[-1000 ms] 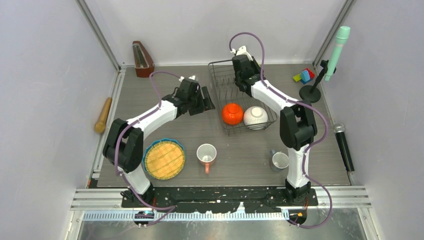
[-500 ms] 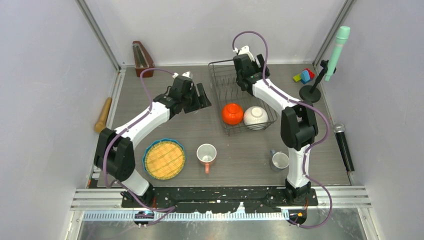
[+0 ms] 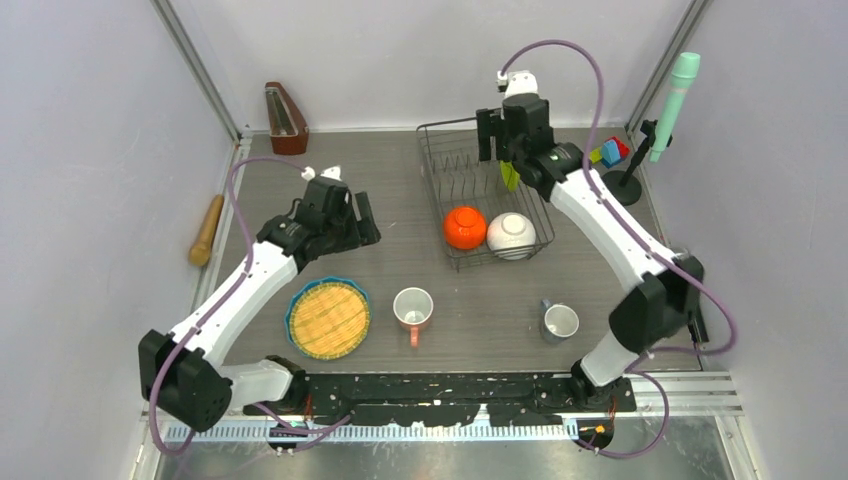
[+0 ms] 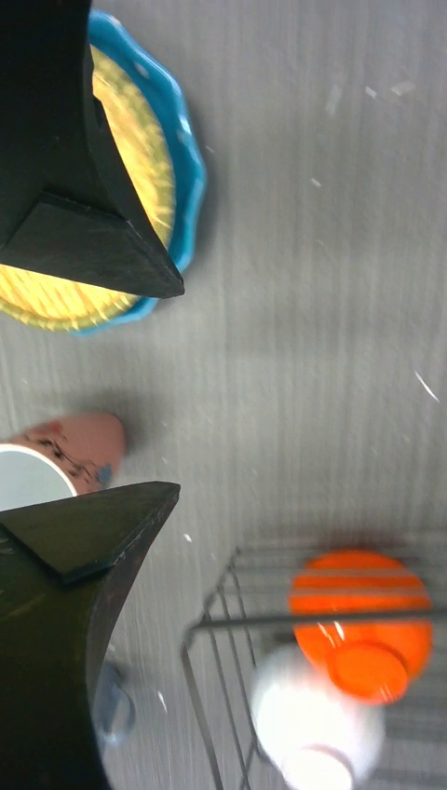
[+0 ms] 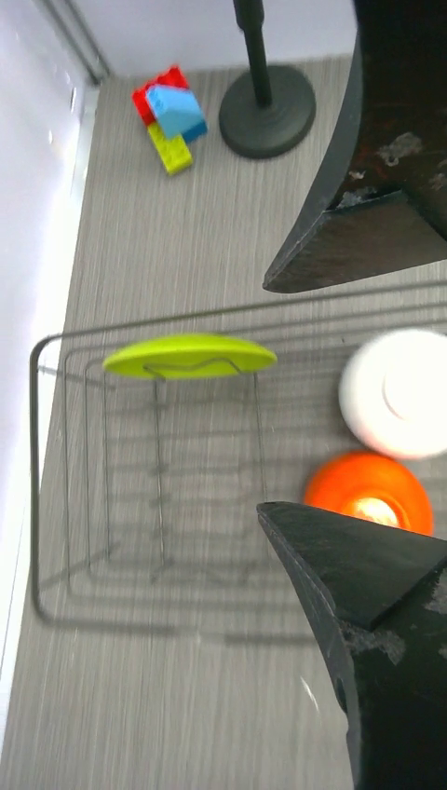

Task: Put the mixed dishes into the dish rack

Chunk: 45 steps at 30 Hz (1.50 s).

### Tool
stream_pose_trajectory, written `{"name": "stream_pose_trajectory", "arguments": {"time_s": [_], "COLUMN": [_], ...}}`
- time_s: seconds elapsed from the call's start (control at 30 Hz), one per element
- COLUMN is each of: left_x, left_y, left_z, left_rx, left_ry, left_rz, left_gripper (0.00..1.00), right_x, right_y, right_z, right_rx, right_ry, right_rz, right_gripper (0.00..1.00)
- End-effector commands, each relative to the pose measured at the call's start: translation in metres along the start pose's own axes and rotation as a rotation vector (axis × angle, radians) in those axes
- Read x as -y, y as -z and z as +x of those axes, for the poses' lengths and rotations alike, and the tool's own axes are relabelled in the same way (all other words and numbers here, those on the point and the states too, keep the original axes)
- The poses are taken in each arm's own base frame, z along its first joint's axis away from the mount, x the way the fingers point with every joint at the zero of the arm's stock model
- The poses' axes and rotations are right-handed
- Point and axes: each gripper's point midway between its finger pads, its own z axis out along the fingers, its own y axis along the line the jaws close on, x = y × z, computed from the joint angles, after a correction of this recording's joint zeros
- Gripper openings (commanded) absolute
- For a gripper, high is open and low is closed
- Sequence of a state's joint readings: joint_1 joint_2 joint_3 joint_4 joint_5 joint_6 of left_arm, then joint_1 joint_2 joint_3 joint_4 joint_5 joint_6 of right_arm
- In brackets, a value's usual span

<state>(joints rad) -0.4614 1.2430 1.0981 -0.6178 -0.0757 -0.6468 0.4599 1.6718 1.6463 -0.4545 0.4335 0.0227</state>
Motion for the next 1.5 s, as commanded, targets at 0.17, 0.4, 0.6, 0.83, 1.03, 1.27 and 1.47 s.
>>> {"name": "stream_pose_trajectory", "arguments": {"time_s": [0.17, 0.4, 0.6, 0.83, 1.03, 1.27, 1.47], "left_x": [-0.076, -0.074, -0.082, -0.091, -0.093, -0.099, -0.088], "left_y": [0.035, 0.037, 0.016, -0.036, -0.085, -0.128, -0.130], "left_z": [0.071, 0.117, 0.151, 0.160, 0.150, 0.127, 0.097], "left_rx": [-0.155, -0.279, -0.295, -0.200, -0.153, -0.146, -0.139], "left_ry": [0.053, 0.129, 0.290, 0.373, 0.390, 0.393, 0.325], "left_rz": [-0.268, -0.201, -0.200, -0.190, -0.209, -0.208, -0.182], "left_gripper": [0.90, 0.78, 0.64, 0.46, 0.36, 0.36, 0.37], "right_x": [-0.059, -0.105, -0.101, -0.098, -0.094, -0.086, -0.087], "right_y": [0.093, 0.147, 0.161, 0.169, 0.171, 0.177, 0.177], "right_z": [0.015, 0.058, 0.070, 0.064, 0.061, 0.059, 0.062], "right_rx": [-0.036, -0.158, -0.154, -0.120, -0.110, -0.094, -0.117], "right_ry": [-0.288, -0.230, -0.251, -0.269, -0.262, -0.261, -0.263], "right_rz": [-0.441, -0.651, -0.672, -0.689, -0.673, -0.656, -0.659], "right_gripper": [0.88, 0.86, 0.86, 0.86, 0.86, 0.86, 0.87]}}
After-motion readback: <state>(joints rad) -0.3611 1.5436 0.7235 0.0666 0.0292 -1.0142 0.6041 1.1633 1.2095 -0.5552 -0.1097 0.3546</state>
